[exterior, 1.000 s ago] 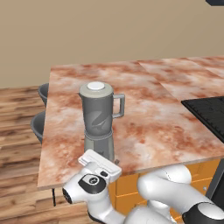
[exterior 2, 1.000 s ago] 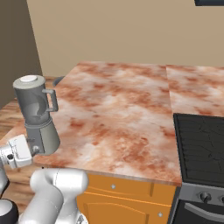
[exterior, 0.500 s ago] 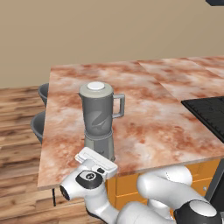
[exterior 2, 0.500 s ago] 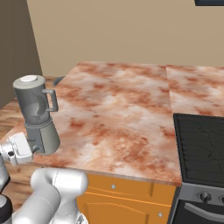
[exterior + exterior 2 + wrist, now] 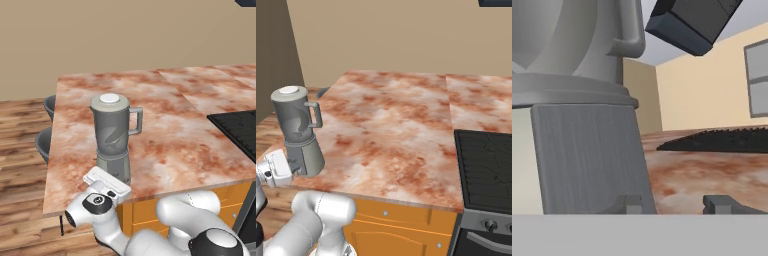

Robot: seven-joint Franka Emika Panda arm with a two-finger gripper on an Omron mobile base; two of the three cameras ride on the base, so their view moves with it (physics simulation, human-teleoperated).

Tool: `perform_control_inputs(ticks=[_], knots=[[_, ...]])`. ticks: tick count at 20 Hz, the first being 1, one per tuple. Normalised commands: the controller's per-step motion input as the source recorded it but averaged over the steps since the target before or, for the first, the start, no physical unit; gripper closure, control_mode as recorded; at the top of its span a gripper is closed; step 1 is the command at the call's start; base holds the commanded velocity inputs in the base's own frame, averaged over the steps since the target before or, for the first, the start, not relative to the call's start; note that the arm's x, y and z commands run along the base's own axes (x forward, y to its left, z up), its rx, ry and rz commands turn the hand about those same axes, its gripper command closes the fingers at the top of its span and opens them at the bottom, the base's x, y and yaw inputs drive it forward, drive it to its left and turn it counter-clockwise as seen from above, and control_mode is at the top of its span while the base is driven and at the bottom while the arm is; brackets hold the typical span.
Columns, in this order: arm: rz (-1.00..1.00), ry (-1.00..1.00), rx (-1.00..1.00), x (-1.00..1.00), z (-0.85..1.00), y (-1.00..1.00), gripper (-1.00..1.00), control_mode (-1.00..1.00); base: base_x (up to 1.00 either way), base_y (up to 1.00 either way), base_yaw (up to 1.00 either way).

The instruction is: Open the blender lid, put the banana in the blender, close the lid, and start the blender.

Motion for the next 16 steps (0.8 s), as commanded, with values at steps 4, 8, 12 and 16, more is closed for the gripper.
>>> perform_control_inputs(ticks=[4,8,12,16], knots=[[0.05,-0.13,0.00,0.01,0.01,0.00,-1.00,-1.00,0.00,0.00,0.00],[0.04,-0.16,0.00,0.00,0.12,0.00,-1.00,-1.00,0.00,0.00,0.00],[0.02,-0.16,0.00,0.00,0.37,0.00,-1.00,-1.00,0.00,0.00,0.00],[0.01,-0.13,0.00,-0.09,0.49,0.00,-1.00,-1.00,0.00,0.00,0.00]])
